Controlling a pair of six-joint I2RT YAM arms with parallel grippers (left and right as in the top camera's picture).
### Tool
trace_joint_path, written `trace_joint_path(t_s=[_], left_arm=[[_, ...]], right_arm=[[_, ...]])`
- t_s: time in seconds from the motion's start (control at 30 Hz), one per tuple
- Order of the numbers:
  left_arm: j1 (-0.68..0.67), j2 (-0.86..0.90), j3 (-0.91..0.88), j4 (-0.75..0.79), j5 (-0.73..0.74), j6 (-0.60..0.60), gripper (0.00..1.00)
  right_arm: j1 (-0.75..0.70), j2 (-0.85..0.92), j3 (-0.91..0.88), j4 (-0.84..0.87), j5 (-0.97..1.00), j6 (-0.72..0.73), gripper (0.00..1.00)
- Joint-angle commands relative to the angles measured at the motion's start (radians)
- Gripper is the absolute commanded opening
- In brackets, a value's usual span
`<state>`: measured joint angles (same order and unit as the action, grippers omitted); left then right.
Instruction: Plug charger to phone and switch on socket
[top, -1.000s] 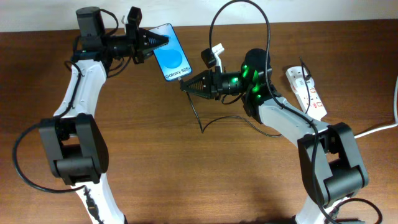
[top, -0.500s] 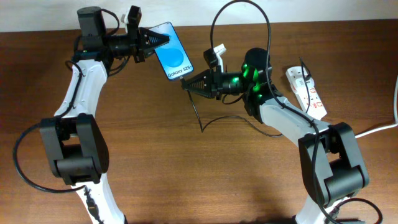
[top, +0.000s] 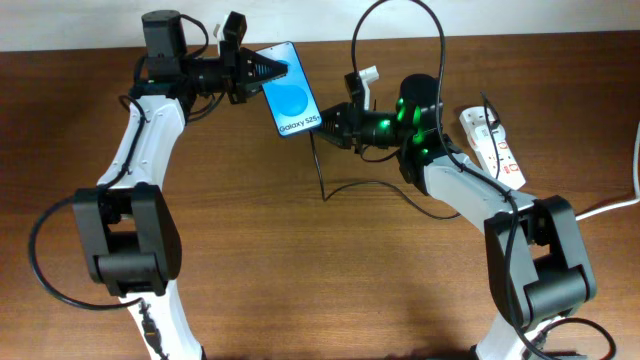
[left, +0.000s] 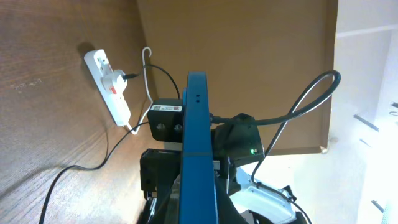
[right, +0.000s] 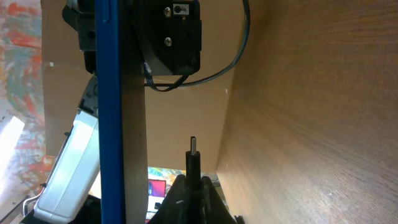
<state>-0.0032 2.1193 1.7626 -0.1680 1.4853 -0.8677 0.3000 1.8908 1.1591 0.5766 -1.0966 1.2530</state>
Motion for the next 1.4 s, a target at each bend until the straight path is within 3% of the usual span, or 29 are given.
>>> trace_joint_path(t_s=[0.0,0.2,0.3,0.4,0.57,0.67,0.77,0.87,1.07,1.37], left_arm=[[0.016,-0.006,0.005,0.026,0.033,0.013,0.0],[0.078,-0.006,0.005,0.047,0.089,0.044,0.0],[0.09,-0.006,0.005,0.047,0.089,0.058,0.0],[0.09,-0.006,0.005,0.047,0.089,0.058,0.0],[0.089,-0.006,0.005,0.028,0.089,0.063,0.0],[0.072,-0.006,0.005,-0.057,0.089,0.08,0.0],[0.032,-0.006,0.005,-0.204,0.089,0.082,0.0],[-0.005,-0.014,0.005,-0.223,0.089,0.092,0.0],[-0.026,-0.059,0.005,-0.223,0.089,0.167,0.0],[-0.023,-0.063,0.005,-0.223,0.089,0.226,0.0]], right_arm=[[-0.001,0.002,0.008,0.014,-0.043,-0.018,0.04],[0.022,-0.004,0.008,0.095,-0.203,-0.019,0.04],[0.061,-0.009,0.008,0.058,-0.274,-0.113,0.04],[0.058,-0.009,0.008,-0.254,-0.224,-0.348,0.04],[0.045,-0.065,0.02,-0.943,0.105,-0.809,0.04],[0.047,-0.226,0.036,-1.125,0.121,-0.958,0.04],[0.047,-0.44,0.037,-1.272,0.122,-1.014,0.04],[0.047,-0.568,0.037,-1.342,0.121,-0.998,0.04],[0.047,-0.534,0.034,-1.34,0.054,-0.984,0.04],[0.047,-0.396,0.034,-1.095,-0.034,-0.903,0.04]])
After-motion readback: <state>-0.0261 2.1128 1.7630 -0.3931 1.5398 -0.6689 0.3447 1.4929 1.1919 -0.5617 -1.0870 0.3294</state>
